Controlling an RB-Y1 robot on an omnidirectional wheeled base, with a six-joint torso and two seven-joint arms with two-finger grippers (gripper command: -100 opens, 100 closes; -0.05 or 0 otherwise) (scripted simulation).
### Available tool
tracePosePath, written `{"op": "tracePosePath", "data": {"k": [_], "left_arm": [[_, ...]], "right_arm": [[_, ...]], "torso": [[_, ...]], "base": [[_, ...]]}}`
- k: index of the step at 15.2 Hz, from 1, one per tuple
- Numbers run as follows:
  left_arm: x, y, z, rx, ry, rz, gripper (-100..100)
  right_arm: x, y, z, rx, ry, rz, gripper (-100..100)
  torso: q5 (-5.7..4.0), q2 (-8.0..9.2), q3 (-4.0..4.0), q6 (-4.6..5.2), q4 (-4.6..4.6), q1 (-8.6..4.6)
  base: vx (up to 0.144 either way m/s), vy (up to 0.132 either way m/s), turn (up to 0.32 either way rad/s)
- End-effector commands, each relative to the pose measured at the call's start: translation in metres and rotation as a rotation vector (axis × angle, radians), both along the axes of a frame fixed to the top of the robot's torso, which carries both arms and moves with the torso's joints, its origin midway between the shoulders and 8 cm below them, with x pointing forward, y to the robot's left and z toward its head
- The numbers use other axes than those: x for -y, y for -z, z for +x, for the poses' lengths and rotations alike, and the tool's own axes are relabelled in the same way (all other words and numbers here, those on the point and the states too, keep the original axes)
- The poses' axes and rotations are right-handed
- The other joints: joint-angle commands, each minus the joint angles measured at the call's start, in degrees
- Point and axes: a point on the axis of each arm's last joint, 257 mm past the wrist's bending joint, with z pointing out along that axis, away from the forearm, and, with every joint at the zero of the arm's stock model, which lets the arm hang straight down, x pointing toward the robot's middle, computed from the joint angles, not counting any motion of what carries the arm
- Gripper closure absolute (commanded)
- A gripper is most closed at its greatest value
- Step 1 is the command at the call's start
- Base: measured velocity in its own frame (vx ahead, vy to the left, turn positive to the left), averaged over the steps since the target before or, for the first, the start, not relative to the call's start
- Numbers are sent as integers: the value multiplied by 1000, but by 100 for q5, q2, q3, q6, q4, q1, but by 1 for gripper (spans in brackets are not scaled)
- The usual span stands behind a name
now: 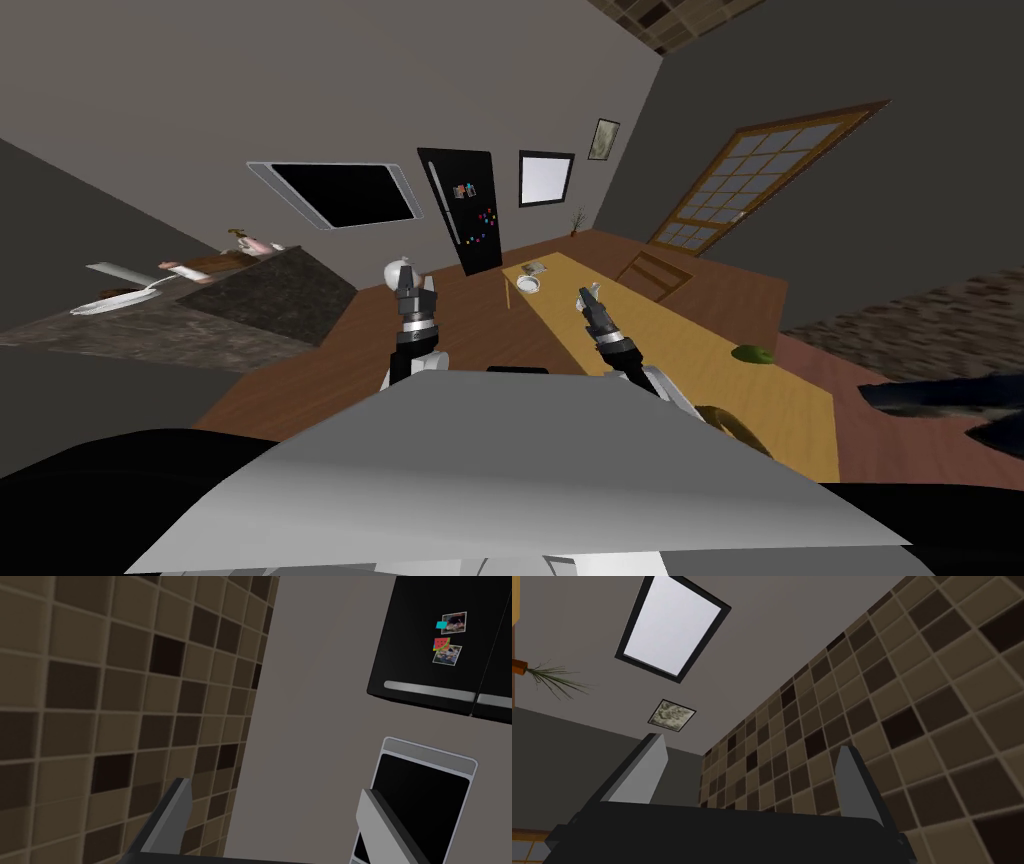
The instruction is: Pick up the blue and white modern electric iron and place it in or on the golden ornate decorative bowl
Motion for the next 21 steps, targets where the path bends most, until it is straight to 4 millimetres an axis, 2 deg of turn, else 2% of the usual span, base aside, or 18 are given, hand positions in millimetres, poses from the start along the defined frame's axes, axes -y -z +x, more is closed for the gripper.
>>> {"op": "tracePosePath", "data": {"k": [1,2,3,4,5,6,7,10,11,12,14,15,16,17,18,19,20,21], "left_arm": [[0,0,0,0,0,0,0],[0,0,0,0,0,0,0],[0,0,0,0,0,0,0],[0,0,0,0,0,0,0],[0,0,0,0,0,0,0],[0,0,0,0,0,0,0],[0,0,0,0,0,0,0],[0,0,0,0,0,0,0],[0,0,0,0,0,0,0],[0,0,0,0,0,0,0],[0,0,0,0,0,0,0],[0,0,0,0,0,0,0],[0,0,0,0,0,0,0],[0,0,0,0,0,0,0],[0,0,0,0,0,0,0],[0,0,0,0,0,0,0],[0,0,0,0,0,0,0],[0,0,0,0,0,0,0]], "right_arm": [[3,18,0,-35,-1,-47,-100],[8,40,-1,-79,-1,-104,-100],[8,40,-1,-79,-1,-104,-100],[14,61,-2,-122,-2,-163,-100],[14,62,-2,-123,-1,-163,-100],[20,80,-5,-160,-4,-223,-100],[22,84,-5,-168,-2,-224,-100],[39,124,-13,-249,-7,-347,-100],[41,127,-14,-257,-4,-348,-100],[51,146,-19,-295,-7,-411,-100],[53,148,-20,-301,-5,-412,-100],[66,169,-27,-344,-7,-475,-100],[66,169,-27,-344,-7,-475,-100],[78,186,-34,-383,-11,-539,-100],[80,188,-34,-387,-9,-539,-100],[93,204,-42,-424,-14,-603,-100],[95,206,-43,-430,-12,-603,-100],[111,223,-52,-471,-15,-667,-100]], "torso": [[0,0,0,0,0,0],[0,0,0,0,0,0],[0,0,0,0,0,0],[0,0,0,0,1,0],[0,0,0,-1,0,-1],[0,0,0,0,1,-1],[0,0,0,0,0,-2],[0,0,0,1,0,-2],[0,-1,0,0,0,-3],[-1,-1,0,1,0,-3],[0,0,0,1,1,-4],[-1,0,0,2,1,-2],[0,0,0,0,0,-1],[0,-1,0,0,1,-1],[0,-1,0,0,0,-2],[0,-1,0,1,1,-3],[0,-1,0,-1,0,-4],[-1,-2,-1,0,0,-4]], "base": [[3,-7,117],[3,-8,136],[2,-8,118],[2,-8,152],[2,-10,124],[3,-10,126],[2,-10,114],[3,-11,149],[3,-13,111],[2,-14,138],[2,-13,80],[2,-8,118],[1,-9,121],[3,-10,168],[2,-16,120],[1,-14,147],[3,-15,124],[3,-17,149]]}}
